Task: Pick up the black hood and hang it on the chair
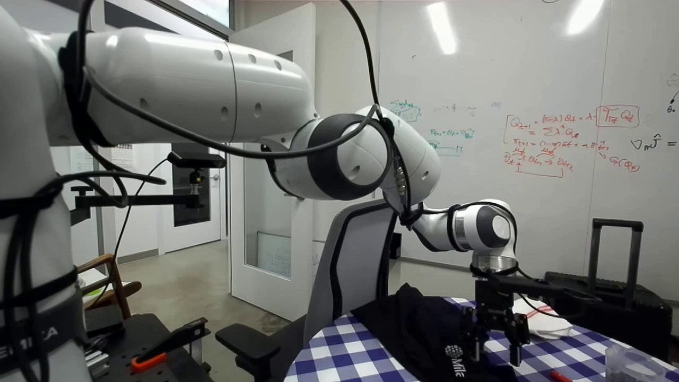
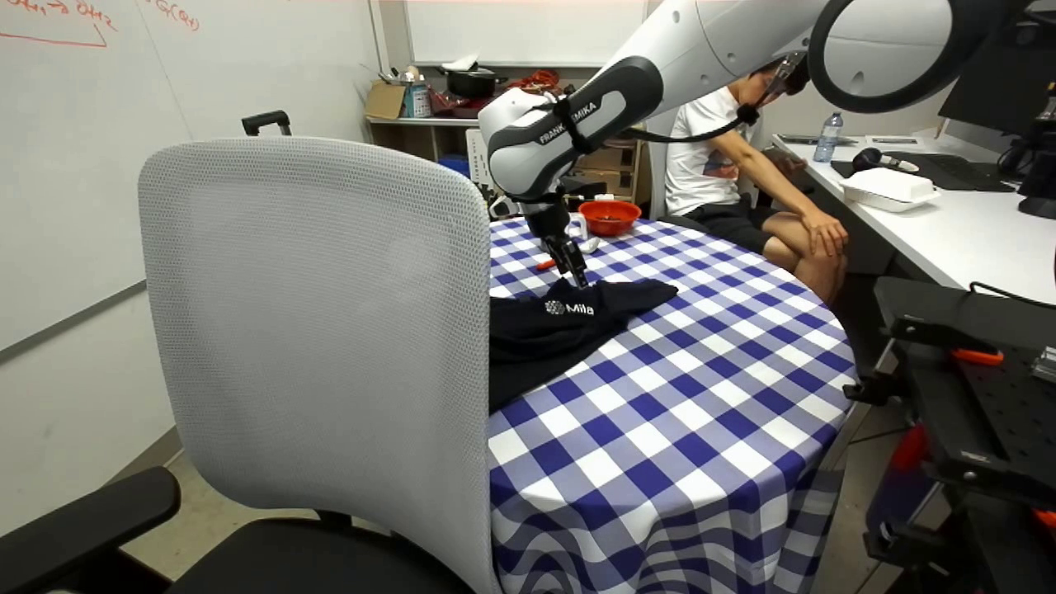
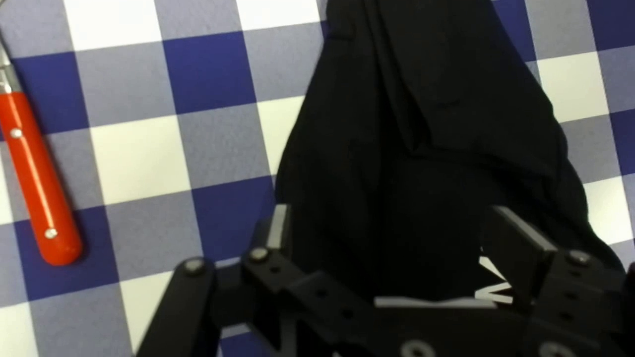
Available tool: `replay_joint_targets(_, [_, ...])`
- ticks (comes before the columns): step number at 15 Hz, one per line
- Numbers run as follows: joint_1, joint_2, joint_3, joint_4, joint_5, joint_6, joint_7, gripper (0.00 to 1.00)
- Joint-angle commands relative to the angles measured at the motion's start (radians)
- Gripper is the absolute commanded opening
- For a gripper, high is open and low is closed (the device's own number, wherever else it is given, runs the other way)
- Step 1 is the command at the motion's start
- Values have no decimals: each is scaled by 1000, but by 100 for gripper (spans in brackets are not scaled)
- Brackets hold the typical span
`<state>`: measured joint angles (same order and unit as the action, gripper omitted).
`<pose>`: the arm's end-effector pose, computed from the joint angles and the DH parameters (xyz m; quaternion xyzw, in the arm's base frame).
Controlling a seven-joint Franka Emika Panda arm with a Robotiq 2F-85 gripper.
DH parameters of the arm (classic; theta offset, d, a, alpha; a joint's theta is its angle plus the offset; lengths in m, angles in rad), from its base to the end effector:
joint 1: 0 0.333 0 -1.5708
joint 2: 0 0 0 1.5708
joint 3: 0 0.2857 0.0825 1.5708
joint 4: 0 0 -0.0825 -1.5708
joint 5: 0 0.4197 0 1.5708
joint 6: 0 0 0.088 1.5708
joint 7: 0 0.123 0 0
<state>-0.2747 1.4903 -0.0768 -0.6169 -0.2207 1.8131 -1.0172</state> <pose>0.7018 -0.2522 -0.0082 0.9000 0.3860 -0.2014 0.0222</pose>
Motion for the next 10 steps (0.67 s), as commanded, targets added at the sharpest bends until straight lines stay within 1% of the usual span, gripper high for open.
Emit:
replay_joint_targets(1, [4, 0, -12, -2, -3, 6, -23, 90])
replay_joint_targets(2, [5, 0, -16, -10, -6, 8, -20, 91])
replay_joint_targets(3, [5, 0, -19, -14, -9, 8, -19, 89])
replay_joint_targets(4, [4, 0, -21, -17, -10, 9, -16, 91])
replay_joint_targets(5, [4, 0, -23, -18, -11, 9, -12, 89])
replay_joint_targets(10, [8, 1, -42, -23, -21, 19, 15, 92])
